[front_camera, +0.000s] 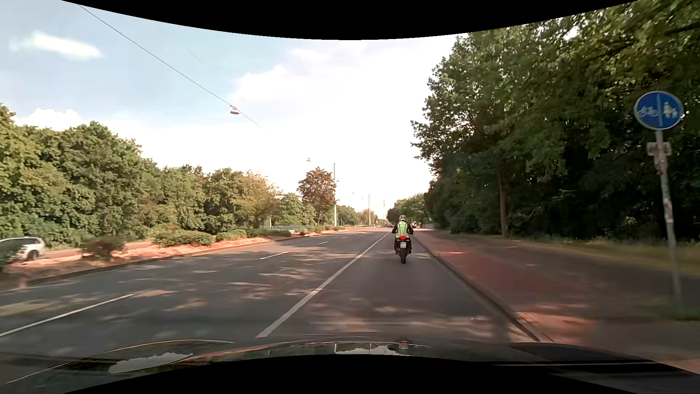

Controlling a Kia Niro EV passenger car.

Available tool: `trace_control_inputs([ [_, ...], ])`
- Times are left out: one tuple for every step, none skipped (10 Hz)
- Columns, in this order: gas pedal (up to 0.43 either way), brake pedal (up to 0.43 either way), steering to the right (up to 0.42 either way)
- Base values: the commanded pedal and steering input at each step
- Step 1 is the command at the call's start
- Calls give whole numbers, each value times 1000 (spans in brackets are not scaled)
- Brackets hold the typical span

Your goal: Follow the waypoints while adhering to traffic rules and regulations

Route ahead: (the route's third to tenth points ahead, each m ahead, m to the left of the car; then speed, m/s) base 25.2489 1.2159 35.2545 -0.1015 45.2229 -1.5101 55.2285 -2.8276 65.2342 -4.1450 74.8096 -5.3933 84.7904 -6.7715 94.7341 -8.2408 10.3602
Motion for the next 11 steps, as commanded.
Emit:
trace_control_inputs([
  [260,0,71],
  [260,0,63],
  [268,0,54],
  [268,0,43],
  [268,0,28],
  [268,0,20],
  [268,0,20],
  [268,0,16],
  [268,0,17],
  [268,0,17],
  [268,0,17],
])
